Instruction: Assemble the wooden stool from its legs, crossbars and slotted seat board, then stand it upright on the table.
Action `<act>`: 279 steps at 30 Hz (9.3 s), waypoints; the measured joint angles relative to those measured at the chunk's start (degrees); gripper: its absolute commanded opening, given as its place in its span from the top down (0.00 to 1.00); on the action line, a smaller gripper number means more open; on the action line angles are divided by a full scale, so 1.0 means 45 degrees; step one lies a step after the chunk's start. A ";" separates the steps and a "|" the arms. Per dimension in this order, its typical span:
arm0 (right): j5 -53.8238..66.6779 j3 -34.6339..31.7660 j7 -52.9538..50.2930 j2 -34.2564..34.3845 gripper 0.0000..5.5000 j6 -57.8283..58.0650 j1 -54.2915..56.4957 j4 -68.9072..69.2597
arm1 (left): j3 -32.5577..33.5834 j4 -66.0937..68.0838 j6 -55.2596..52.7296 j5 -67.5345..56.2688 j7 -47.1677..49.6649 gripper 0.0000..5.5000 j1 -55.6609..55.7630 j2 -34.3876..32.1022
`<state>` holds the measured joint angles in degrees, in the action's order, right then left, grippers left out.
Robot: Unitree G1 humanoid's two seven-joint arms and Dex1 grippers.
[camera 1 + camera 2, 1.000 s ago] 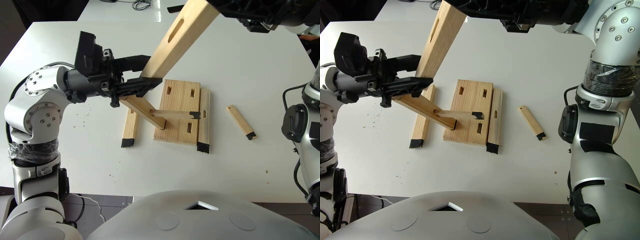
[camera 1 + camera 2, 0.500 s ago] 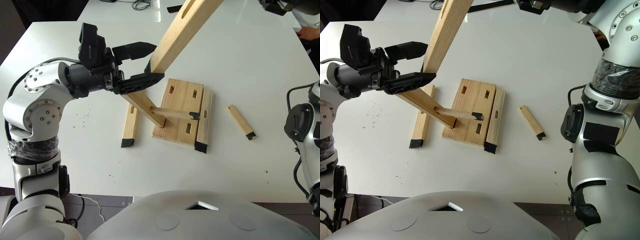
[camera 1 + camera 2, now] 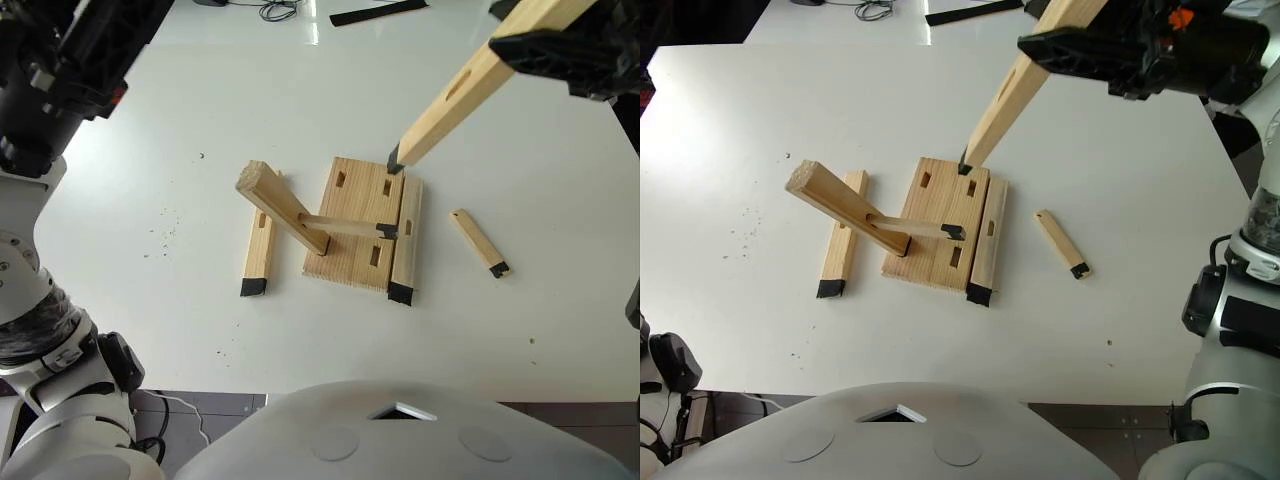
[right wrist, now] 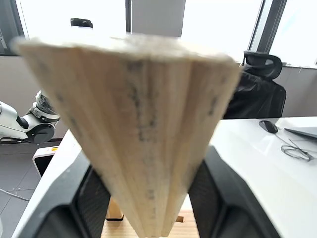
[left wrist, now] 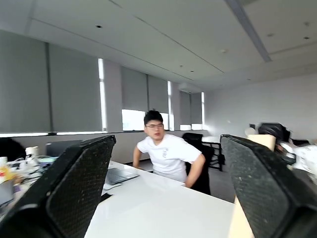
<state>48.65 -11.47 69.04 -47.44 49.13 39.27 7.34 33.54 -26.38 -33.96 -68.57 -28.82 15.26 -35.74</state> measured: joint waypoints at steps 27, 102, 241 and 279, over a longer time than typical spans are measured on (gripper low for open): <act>0.0889 -0.0138 -0.3047 0.1412 0.63 -0.0407 -0.6591 0.4525 | -0.2107 0.0144 0.2446 0.3195 0.3517 0.29 -0.5229 0.5760; -0.2524 0.2906 0.3145 -0.2737 0.63 -0.3154 -0.3415 0.2309 | -0.5212 -0.2522 0.4787 0.3648 0.4066 0.29 -0.7996 0.7888; -0.3905 0.6302 -0.2236 -0.0130 0.63 0.0877 -0.0309 0.5173 | -1.3383 -0.5146 -0.0601 1.0339 1.0358 1.00 -0.5951 0.6333; -0.4304 0.6465 -0.2986 0.0964 0.63 0.1292 -0.0231 0.4801 | 0.0676 -0.6117 0.1255 0.1291 0.9509 1.00 -0.7372 0.1895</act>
<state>29.29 17.62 55.60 -43.10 54.94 38.23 28.94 36.58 -53.91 -28.32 -62.76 13.96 -17.92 -27.21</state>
